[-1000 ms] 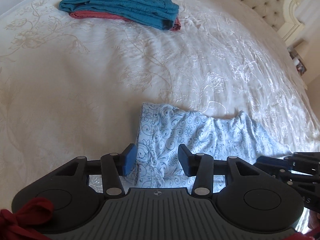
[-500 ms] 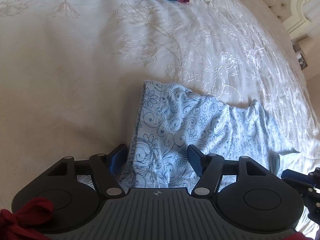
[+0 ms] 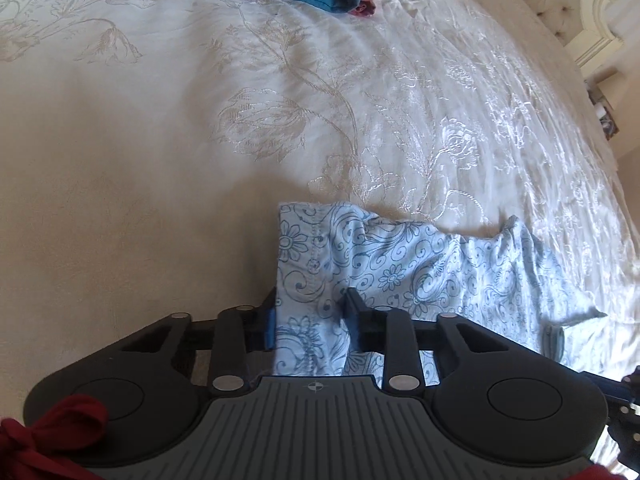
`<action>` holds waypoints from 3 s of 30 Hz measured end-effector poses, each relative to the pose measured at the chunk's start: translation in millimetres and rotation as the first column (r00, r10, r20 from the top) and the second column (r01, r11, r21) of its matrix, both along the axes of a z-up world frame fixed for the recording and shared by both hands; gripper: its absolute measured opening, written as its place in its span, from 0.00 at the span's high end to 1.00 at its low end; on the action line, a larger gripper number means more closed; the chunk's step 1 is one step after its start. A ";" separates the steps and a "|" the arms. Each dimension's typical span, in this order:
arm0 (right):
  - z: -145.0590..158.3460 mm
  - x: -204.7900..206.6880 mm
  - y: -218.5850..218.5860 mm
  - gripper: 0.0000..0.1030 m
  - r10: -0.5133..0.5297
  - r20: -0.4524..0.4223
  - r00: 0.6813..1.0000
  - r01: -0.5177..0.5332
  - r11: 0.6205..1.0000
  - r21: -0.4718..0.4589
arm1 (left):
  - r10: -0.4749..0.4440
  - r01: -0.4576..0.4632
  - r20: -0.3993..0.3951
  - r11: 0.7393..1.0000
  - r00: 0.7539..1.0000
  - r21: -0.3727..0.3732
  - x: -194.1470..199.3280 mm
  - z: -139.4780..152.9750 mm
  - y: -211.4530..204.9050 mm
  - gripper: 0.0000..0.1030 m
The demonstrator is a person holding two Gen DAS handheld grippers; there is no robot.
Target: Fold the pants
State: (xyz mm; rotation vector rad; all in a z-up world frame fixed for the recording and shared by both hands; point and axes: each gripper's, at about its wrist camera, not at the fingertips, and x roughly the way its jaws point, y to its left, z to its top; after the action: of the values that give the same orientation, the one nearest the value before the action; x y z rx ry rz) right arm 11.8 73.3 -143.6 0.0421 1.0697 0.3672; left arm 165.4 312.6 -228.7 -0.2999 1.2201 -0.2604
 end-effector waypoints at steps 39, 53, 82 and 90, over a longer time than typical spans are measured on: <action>-16.5 -89.8 -298.7 0.75 -0.317 -0.038 0.948 0.319 0.946 0.060 | -0.261 0.261 0.084 0.965 0.962 0.004 -102.5 72.0 -413.1 0.84; -22.5 -64.3 -285.3 0.73 -0.303 -0.012 0.953 0.303 0.948 0.098 | -0.232 0.206 0.084 0.947 0.969 0.246 -86.6 66.3 -325.8 0.84; -15.5 -64.8 -259.8 0.81 -0.509 -0.122 0.852 0.518 0.853 0.056 | -0.211 0.207 0.023 0.970 0.977 0.125 -69.6 57.8 -234.3 0.84; -34.6 -74.5 -276.5 0.77 -0.514 -0.186 0.837 0.529 0.848 0.038 | -0.254 0.249 0.035 0.962 0.967 0.111 -65.1 59.0 -256.0 0.84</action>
State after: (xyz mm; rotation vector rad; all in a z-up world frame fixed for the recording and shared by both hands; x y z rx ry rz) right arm -62.7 -203.3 -178.3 0.4466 1.1610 -0.0917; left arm 100.2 56.6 -169.8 -0.0450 1.2194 -0.4194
